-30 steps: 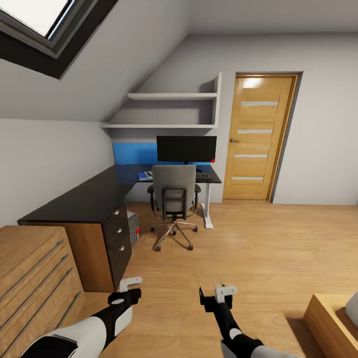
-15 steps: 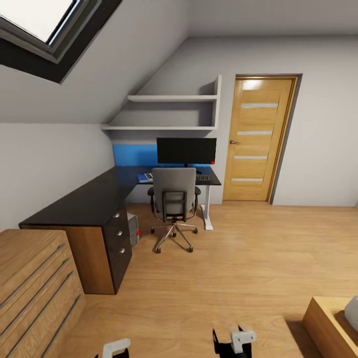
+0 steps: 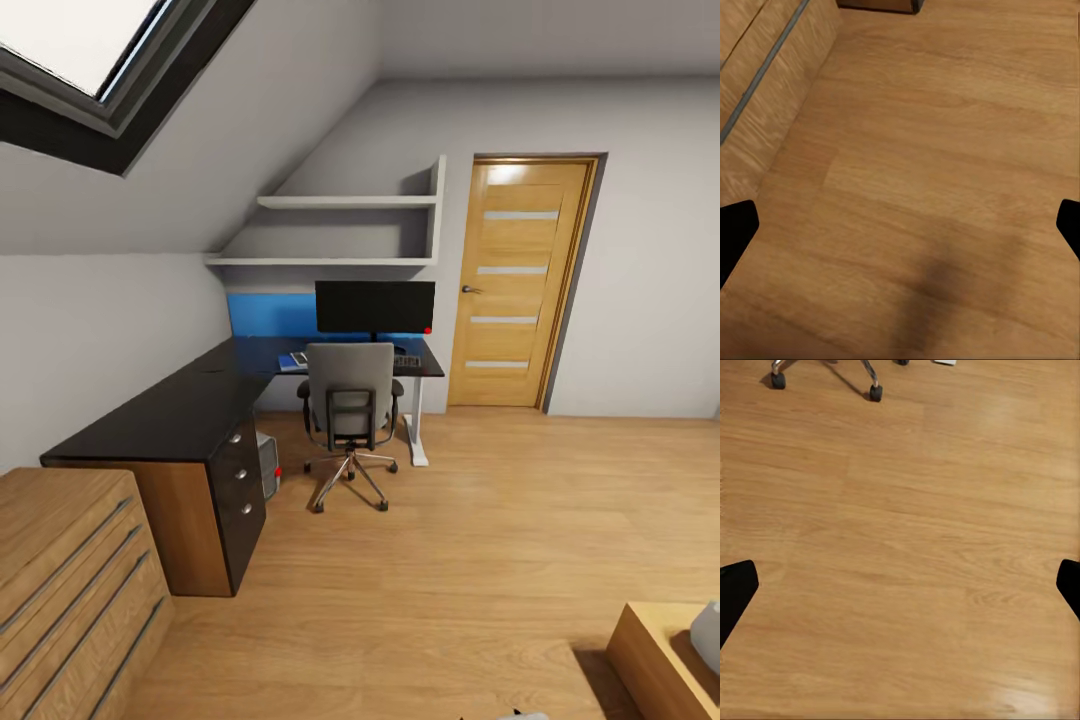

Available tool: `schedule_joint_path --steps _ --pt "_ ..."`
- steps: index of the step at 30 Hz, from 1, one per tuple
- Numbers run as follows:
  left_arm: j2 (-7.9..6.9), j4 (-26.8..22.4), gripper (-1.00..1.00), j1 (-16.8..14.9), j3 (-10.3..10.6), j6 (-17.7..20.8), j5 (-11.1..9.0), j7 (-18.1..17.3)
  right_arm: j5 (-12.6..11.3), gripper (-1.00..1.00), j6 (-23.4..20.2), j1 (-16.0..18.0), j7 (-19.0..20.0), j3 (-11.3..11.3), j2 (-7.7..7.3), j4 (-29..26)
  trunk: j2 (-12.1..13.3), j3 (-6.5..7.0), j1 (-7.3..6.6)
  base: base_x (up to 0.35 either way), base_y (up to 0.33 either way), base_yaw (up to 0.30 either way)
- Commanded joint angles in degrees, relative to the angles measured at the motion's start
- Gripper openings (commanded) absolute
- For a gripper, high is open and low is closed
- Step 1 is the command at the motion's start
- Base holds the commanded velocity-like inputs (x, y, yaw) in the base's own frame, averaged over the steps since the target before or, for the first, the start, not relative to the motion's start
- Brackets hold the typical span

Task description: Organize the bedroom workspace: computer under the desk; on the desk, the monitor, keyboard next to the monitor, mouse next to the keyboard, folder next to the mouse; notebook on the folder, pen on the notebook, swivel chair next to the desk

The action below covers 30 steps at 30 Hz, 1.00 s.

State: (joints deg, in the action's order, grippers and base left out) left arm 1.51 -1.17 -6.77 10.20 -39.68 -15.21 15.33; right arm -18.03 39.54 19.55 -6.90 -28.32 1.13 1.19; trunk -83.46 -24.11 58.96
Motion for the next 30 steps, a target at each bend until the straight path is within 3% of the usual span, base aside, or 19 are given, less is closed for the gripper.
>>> schedule_joint_path --steps 1,7,30 --pt "-0.05 0.02 1.0 0.3 0.58 -1.12 -0.3 0.28 -0.16 1.0 0.16 0.06 -0.34 -0.48 0.07 0.13 0.38 0.13 -0.23 0.0 0.0 0.0" --pt "-0.6 0.02 1.0 1.63 0.48 -4.66 -0.41 0.58 -0.16 1.0 0.1 0.05 -0.37 -0.41 -0.16 0.11 2.79 1.2 -1.55 0.0 0.0 0.0" --pt "-0.55 -0.06 1.0 1.76 0.48 -4.6 -0.36 0.28 -0.16 1.0 0.1 0.05 -0.31 -0.42 -0.17 0.09 2.79 1.2 -1.55 0.0 0.0 0.0"
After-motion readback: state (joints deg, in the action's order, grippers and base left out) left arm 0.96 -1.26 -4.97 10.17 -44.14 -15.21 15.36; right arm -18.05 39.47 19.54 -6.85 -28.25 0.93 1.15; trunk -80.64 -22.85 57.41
